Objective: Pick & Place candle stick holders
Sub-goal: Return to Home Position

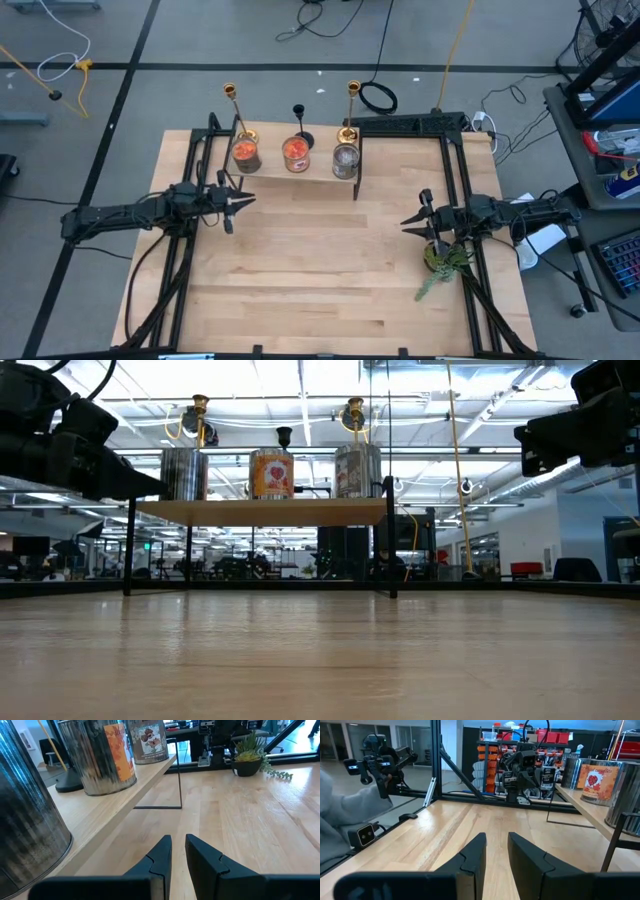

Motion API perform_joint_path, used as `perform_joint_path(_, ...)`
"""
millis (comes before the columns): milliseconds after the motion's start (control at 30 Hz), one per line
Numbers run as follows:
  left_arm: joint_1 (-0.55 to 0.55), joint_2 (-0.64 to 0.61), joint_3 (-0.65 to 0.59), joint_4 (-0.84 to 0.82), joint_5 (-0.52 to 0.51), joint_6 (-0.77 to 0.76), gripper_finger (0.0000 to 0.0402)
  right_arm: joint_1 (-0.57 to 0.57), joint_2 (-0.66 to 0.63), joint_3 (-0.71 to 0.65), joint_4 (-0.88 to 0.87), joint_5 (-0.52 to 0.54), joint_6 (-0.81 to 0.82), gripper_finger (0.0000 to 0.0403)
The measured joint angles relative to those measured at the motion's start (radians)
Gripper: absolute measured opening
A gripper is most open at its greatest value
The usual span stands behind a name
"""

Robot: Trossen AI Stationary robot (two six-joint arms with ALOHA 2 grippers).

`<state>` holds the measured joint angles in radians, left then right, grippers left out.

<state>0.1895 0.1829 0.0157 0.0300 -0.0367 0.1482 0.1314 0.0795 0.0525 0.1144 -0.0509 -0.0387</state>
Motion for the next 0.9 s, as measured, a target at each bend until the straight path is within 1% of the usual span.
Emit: perform_joint_path(900,0.000,0.000,-0.001,0.018,0.000,0.000,0.0060,0.000,0.000,0.000,0.000,0.000,0.000,0.0075)
